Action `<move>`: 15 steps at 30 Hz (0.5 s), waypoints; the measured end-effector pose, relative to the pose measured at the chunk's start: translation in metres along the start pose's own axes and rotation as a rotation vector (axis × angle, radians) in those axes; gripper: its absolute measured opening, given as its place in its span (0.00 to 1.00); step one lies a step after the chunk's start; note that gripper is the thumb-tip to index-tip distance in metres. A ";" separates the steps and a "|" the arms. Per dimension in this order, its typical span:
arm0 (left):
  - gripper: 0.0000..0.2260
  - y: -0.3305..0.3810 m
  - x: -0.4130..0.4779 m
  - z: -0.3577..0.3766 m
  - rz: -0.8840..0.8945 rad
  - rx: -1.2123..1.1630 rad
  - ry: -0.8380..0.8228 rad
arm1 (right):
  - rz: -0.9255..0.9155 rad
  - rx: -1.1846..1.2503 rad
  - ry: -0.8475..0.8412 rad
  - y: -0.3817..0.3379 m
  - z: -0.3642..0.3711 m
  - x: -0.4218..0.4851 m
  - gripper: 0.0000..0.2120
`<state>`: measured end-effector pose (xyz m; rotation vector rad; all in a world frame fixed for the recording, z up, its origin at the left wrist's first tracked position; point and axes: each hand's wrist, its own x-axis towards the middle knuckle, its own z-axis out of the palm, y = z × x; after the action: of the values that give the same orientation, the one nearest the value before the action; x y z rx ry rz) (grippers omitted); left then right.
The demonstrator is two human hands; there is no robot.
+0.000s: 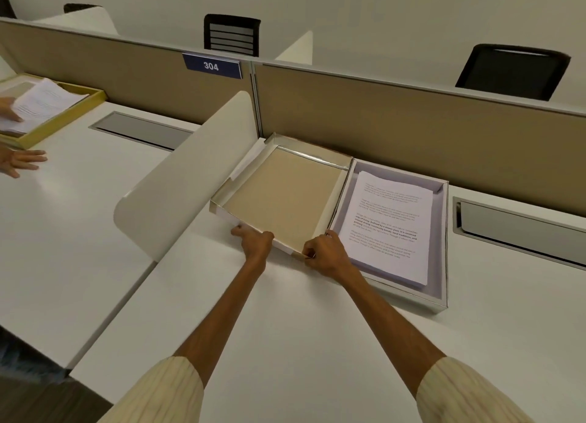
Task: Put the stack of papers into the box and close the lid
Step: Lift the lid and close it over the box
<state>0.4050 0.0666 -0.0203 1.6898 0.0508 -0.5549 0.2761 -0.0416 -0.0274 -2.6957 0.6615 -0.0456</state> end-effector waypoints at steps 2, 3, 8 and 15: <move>0.37 0.000 -0.002 -0.001 0.027 -0.025 0.009 | 0.001 0.013 -0.031 0.003 0.002 0.001 0.03; 0.40 0.000 -0.004 -0.002 0.047 -0.020 0.006 | 0.003 0.038 -0.041 0.004 0.002 0.001 0.06; 0.45 0.000 -0.006 -0.008 0.193 0.067 -0.069 | 0.072 0.409 -0.034 -0.005 -0.017 -0.004 0.31; 0.43 -0.003 -0.032 0.003 0.429 0.155 -0.125 | 0.172 0.835 0.206 -0.051 -0.077 0.004 0.29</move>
<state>0.3746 0.0727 -0.0112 1.7445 -0.4455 -0.3444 0.2936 -0.0272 0.0624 -1.8387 0.7245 -0.4521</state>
